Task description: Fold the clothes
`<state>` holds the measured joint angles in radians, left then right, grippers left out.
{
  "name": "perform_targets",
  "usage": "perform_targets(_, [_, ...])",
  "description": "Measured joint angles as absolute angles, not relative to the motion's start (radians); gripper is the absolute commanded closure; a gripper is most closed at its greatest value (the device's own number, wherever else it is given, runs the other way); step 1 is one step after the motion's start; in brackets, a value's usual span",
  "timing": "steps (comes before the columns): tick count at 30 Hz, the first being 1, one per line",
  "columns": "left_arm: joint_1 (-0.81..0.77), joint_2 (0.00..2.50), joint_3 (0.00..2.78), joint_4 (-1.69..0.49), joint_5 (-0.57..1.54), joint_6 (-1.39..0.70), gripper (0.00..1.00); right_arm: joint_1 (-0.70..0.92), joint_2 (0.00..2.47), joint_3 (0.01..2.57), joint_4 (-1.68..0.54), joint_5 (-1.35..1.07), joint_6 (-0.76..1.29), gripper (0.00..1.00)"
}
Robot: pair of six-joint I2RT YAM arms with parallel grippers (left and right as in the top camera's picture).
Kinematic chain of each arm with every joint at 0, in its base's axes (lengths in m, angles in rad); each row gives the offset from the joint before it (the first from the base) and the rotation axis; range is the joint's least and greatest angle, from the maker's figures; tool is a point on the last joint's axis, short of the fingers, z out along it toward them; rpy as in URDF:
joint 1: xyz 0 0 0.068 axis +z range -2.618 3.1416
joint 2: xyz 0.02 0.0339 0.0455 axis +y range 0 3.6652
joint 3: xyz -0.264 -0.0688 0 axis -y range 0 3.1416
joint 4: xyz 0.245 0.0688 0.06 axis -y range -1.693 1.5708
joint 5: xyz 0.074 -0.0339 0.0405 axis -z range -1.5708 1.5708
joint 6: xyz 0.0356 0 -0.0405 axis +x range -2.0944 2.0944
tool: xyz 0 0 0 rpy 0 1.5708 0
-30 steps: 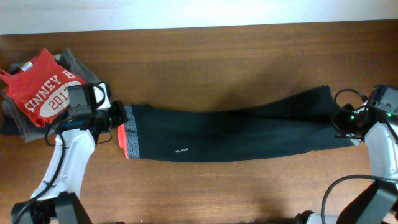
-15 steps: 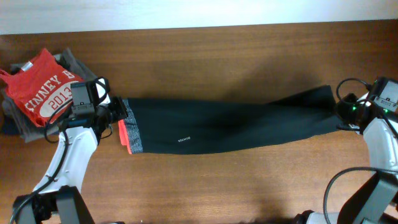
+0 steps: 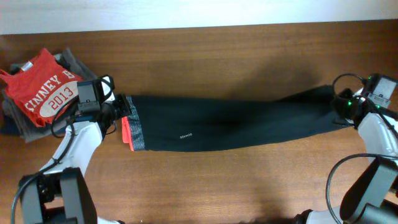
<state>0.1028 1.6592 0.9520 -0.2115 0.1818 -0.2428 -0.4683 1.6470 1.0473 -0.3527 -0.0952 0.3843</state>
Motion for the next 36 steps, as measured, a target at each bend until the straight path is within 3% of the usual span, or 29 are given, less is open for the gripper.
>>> perform_targets(3, [0.103, 1.676, 0.952, -0.204, 0.179, -0.243, 1.00, -0.439, 1.670, 1.048, -0.302, -0.091, 0.384, 0.92])
perform_targets(4, [0.103, 1.678, 0.952, -0.199, 0.178, -0.243, 1.00, -0.429, 1.681, 1.048, -0.279, -0.091, 0.383, 0.82])
perform_targets(5, [0.103, 1.678, 0.952, -0.196, 0.175, -0.243, 0.99, -0.424, 1.687, 1.049, -0.268, -0.090, 0.384, 0.63])
perform_targets(6, [0.103, 1.678, 0.952, -0.189, 0.175, -0.243, 0.92, -0.418, 1.698, 1.049, -0.253, -0.088, 0.376, 0.53])
perform_targets(7, [0.103, 1.678, 0.952, -0.181, 0.174, -0.242, 0.67, -0.413, 1.709, 1.049, -0.239, -0.083, 0.383, 0.40])
perform_targets(8, [0.103, 1.678, 0.952, -0.175, 0.171, -0.235, 0.37, -0.410, 1.722, 1.051, -0.233, -0.075, 0.382, 0.35])
perform_targets(10, [0.103, 1.678, 0.952, -0.174, 0.167, -0.236, 0.01, -0.411, 1.735, 1.051, -0.241, -0.064, 0.376, 0.28])
perform_targets(13, [0.103, 1.678, 0.953, -0.207, 0.168, -0.231, 0.01, -0.425, 1.739, 1.051, -0.286, -0.046, 0.376, 0.23])
perform_targets(23, [0.103, 1.678, 0.955, -0.386, 0.180, -0.202, 0.01, -0.596, 1.739, 1.051, -0.375, -0.108, 0.301, 0.23])
perform_targets(36, [0.103, 1.678, 0.956, -0.510, 0.183, -0.202, 0.01, -0.620, 1.755, 1.052, -0.465, -0.160, 0.125, 0.22])
